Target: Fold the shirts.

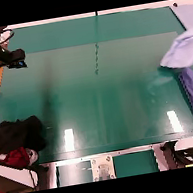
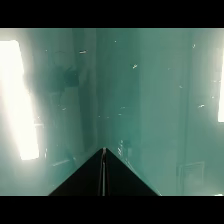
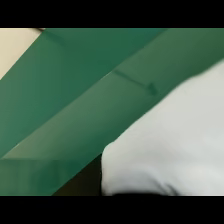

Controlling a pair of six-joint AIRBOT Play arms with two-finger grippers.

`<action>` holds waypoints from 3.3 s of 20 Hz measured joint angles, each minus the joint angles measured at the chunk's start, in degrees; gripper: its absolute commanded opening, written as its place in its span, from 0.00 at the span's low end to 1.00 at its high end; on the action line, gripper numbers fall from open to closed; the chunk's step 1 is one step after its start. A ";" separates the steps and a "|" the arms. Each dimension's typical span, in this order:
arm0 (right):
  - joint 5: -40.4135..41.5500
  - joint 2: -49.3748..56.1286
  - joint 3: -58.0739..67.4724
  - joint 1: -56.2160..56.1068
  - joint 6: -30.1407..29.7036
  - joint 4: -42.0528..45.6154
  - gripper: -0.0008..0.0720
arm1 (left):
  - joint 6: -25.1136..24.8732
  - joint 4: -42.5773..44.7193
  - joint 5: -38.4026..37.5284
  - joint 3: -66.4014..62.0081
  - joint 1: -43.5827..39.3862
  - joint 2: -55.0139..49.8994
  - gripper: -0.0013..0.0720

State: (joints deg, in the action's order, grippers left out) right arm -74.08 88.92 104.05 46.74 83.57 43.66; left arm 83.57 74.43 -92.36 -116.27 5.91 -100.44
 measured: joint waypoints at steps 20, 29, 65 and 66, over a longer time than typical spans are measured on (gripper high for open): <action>-7.08 -1.75 -0.44 9.81 0.28 15.17 0.03 | 0.00 -0.09 -0.87 0.00 -0.02 0.00 0.05; -23.23 -5.11 -2.27 9.86 8.48 33.99 0.03 | 0.00 -1.16 -2.89 0.00 -0.04 0.00 0.05; -10.71 -14.60 -30.95 -35.65 5.49 29.42 0.03 | 0.76 -5.35 0.15 19.56 -15.91 10.58 0.05; -8.79 -16.70 -35.41 -38.45 5.18 28.87 0.03 | 0.76 -5.11 2.01 25.83 -16.96 14.21 0.05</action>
State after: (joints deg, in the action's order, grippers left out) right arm -82.87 72.23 68.64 8.29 88.75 72.53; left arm 84.33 69.32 -90.35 -90.43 -11.05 -86.24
